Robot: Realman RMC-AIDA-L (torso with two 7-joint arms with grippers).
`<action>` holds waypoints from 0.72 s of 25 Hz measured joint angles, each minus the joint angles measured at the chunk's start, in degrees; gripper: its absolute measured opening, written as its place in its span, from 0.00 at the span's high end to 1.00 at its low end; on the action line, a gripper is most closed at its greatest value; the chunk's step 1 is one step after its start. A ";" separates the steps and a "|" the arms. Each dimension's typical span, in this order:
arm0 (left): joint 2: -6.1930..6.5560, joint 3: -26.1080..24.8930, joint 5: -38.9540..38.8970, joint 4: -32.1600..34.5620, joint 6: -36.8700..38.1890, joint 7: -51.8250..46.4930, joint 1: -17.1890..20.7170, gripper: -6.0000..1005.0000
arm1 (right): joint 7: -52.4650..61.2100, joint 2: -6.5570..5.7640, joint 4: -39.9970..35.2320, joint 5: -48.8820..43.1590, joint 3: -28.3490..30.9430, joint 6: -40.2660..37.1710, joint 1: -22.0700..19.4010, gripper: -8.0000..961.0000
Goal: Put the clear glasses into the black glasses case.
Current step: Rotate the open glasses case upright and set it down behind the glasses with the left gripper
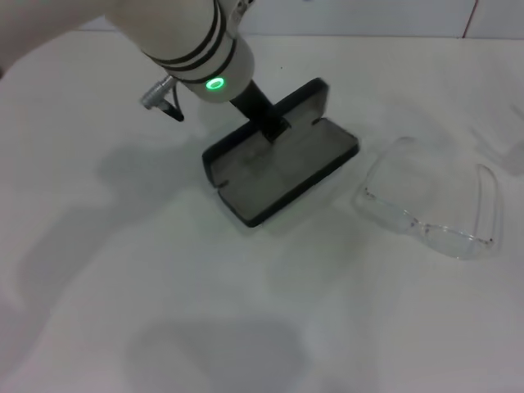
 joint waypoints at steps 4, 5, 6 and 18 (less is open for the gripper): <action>0.11 3.70 0.17 15.87 3.60 9.81 7.86 0.79 | 0.20 -0.15 0.64 2.86 0.09 -1.28 -0.63 0.08; 0.11 4.78 -0.01 18.67 4.83 13.19 9.77 0.79 | 0.29 -0.16 0.66 3.49 0.12 -1.58 -0.82 0.08; 0.10 5.69 0.00 20.36 5.45 15.04 10.91 0.79 | 0.45 -0.16 0.68 3.90 0.12 -1.85 -0.94 0.08; 0.02 15.03 -5.03 26.94 -0.68 37.02 23.70 0.78 | 7.83 0.01 0.75 6.64 0.16 -4.99 -1.82 0.08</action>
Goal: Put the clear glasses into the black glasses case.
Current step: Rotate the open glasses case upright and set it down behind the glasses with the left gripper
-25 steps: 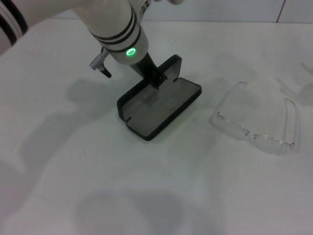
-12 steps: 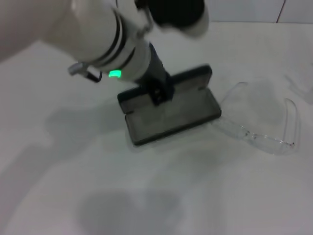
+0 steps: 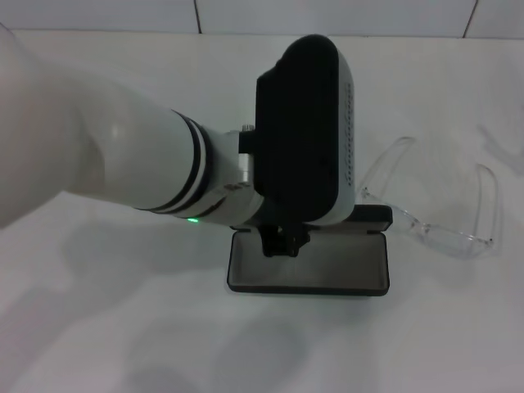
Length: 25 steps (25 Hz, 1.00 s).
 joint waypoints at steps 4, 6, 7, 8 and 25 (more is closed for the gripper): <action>-0.12 1.46 0.22 -4.35 -3.75 0.11 -1.80 0.77 | 1.41 0.03 0.40 0.42 0.00 -1.00 -0.21 0.08; -0.19 2.17 0.57 -7.22 -5.83 -0.73 -3.39 0.77 | 1.44 0.04 0.73 0.49 0.00 -1.13 -0.31 0.08; -0.21 2.37 0.78 -8.98 -7.20 -1.44 -4.30 0.77 | 1.44 0.05 0.89 0.52 0.00 -1.22 -0.35 0.08; -0.23 2.57 0.86 -10.41 -8.69 -2.23 -5.06 0.77 | 1.45 0.05 1.08 0.53 0.00 -1.27 -0.38 0.08; -0.39 6.18 1.06 -16.12 -18.38 -5.24 -7.14 0.75 | 1.52 -0.43 1.45 0.47 0.00 -0.87 -1.06 0.08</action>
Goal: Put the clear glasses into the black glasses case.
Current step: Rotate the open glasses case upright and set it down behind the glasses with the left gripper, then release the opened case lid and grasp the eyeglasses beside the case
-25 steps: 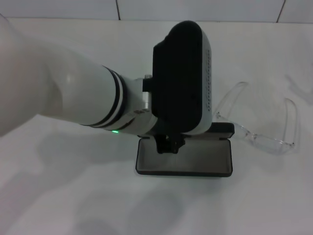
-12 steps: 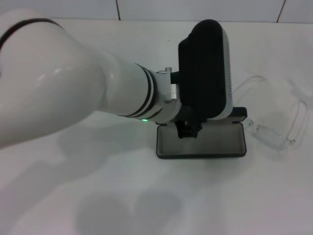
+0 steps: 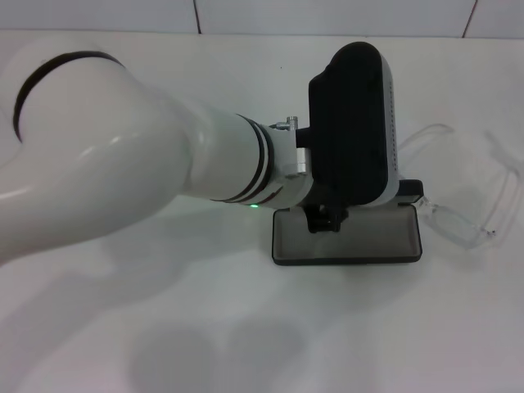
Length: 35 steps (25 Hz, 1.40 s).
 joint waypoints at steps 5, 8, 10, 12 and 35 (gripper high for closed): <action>0.04 0.41 0.00 0.21 -0.12 -0.01 0.22 0.75 | 0.03 -0.05 0.00 -0.31 0.00 0.13 0.32 0.08; 0.08 0.72 0.01 0.21 -0.14 -0.01 0.28 0.74 | 0.03 -0.12 0.00 -0.33 0.00 0.12 0.34 0.08; 0.05 0.73 0.01 0.34 -0.12 -0.01 0.31 0.70 | 0.04 -0.14 0.00 -0.35 0.00 0.00 0.34 0.08; 0.05 0.64 0.02 1.04 0.16 -0.20 0.41 0.61 | 0.23 -0.14 -0.14 -0.40 -0.15 -0.12 0.28 0.08; 0.52 -27.62 -59.38 19.91 -0.09 21.16 21.64 0.53 | 70.77 0.33 -65.38 -65.93 -15.02 -22.79 6.53 0.33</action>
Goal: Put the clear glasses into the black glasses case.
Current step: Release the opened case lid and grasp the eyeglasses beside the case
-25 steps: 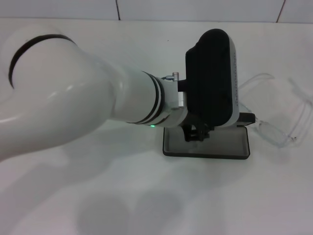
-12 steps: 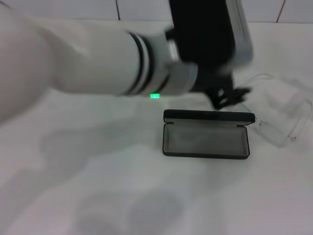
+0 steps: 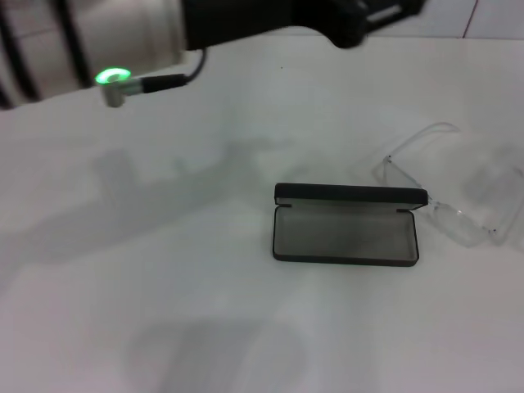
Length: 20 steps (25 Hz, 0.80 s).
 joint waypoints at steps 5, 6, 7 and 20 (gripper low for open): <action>-0.03 -3.44 -7.52 -3.61 2.58 3.37 2.06 0.54 | 5.61 0.13 -0.15 -6.25 -5.08 -3.84 4.44 0.33; -0.04 -4.13 -8.56 -4.53 3.49 3.57 2.06 0.54 | 5.94 0.14 0.83 -7.21 -6.26 -3.74 5.52 0.33; -0.04 -4.78 -9.46 -5.43 4.35 3.74 2.06 0.54 | 6.14 0.24 2.17 -8.59 -7.77 -3.19 6.69 0.33; -0.06 -12.03 -20.02 -15.76 15.16 6.55 2.79 0.54 | 5.83 0.48 17.95 -11.69 -17.75 8.86 16.96 0.33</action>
